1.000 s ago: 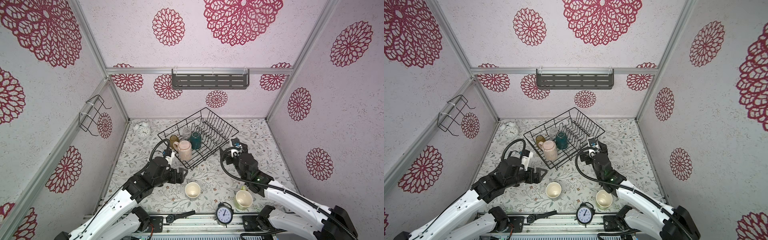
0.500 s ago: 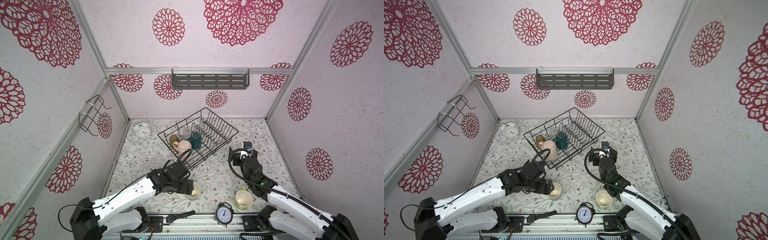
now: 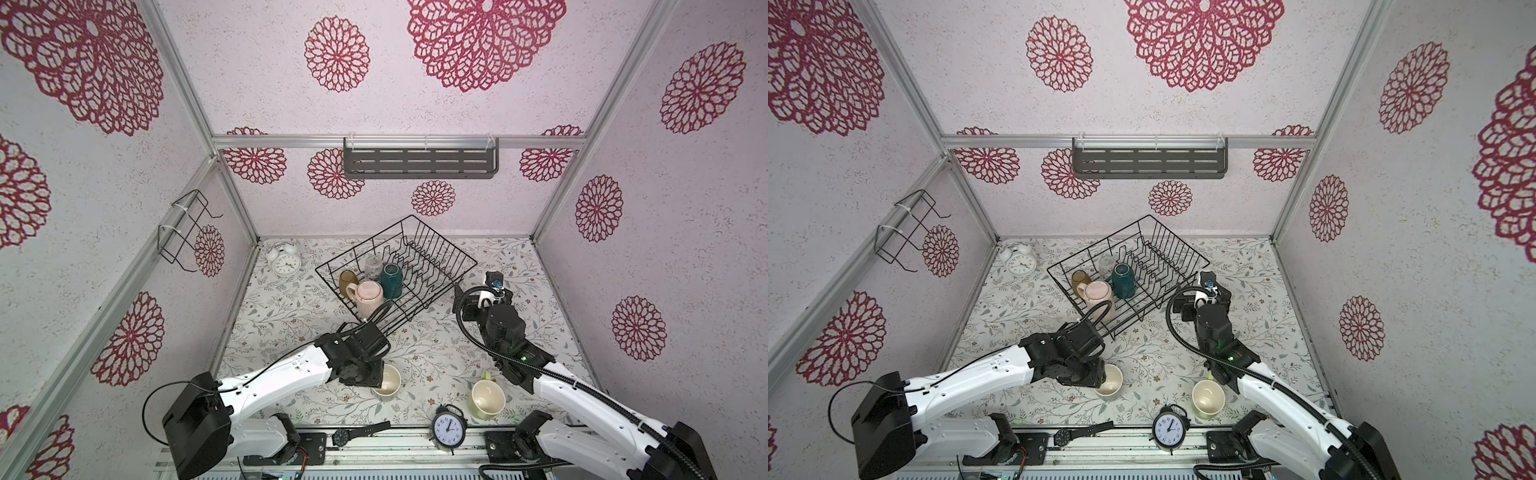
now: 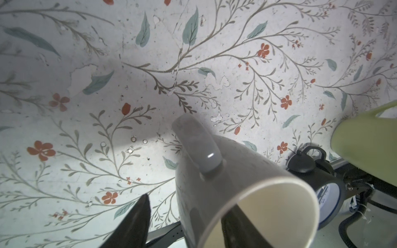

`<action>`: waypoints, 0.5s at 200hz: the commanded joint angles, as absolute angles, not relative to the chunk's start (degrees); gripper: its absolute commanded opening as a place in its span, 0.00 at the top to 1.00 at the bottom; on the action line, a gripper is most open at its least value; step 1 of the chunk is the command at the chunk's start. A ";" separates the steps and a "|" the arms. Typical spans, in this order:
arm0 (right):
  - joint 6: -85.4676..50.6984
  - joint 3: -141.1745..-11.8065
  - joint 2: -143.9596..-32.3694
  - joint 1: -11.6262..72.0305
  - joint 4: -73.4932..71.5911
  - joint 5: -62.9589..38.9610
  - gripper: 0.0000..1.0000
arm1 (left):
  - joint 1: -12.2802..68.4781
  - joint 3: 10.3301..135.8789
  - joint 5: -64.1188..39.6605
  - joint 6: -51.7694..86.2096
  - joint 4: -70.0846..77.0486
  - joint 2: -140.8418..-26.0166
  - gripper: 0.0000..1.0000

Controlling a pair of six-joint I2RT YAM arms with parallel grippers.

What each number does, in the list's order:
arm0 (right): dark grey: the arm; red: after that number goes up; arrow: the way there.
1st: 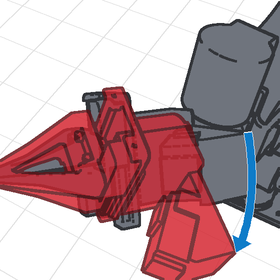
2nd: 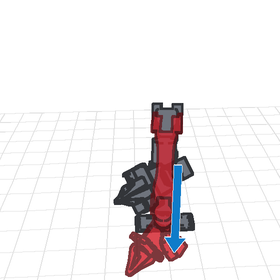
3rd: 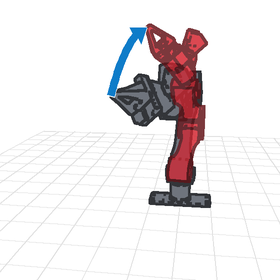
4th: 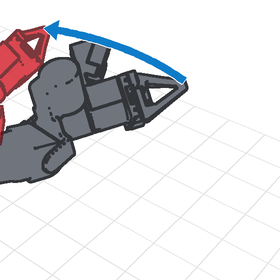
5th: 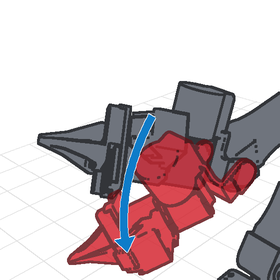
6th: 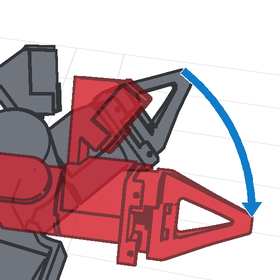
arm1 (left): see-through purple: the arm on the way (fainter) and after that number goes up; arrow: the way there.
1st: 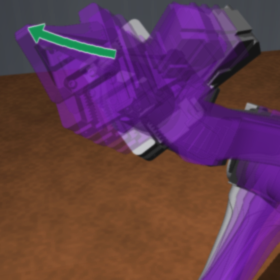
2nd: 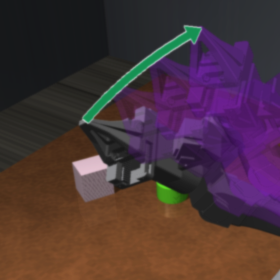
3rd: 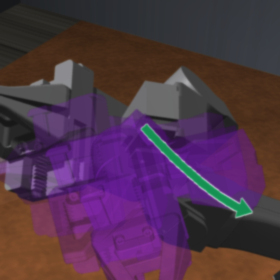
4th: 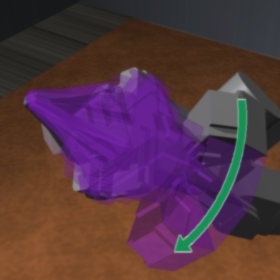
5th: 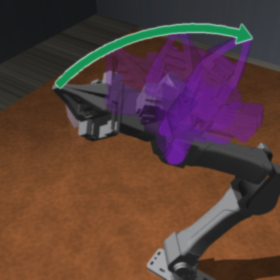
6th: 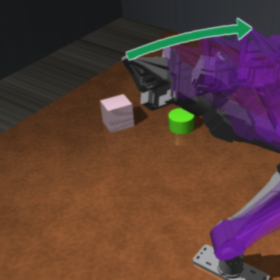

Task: Load cups into a dish rack
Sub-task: Pick up the cup from the bottom-center of the table.

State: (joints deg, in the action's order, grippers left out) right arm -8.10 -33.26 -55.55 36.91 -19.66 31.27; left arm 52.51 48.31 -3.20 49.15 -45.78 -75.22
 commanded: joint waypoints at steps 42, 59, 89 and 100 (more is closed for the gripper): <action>-7.73 -36.19 -55.27 36.66 -19.93 30.30 0.01 | 52.74 48.52 -5.96 48.79 -43.49 -79.23 0.76; -7.73 -36.56 -55.28 36.65 -19.75 30.49 0.01 | 52.75 48.99 -5.63 48.31 -44.29 -78.02 0.86; -8.00 -36.83 -55.39 36.63 -19.76 30.06 0.01 | 52.74 49.14 -4.49 45.25 -46.42 -73.26 0.88; -8.13 -36.98 -55.33 36.65 -19.41 30.01 0.01 | 52.66 49.41 -3.62 43.89 -47.29 -70.73 0.92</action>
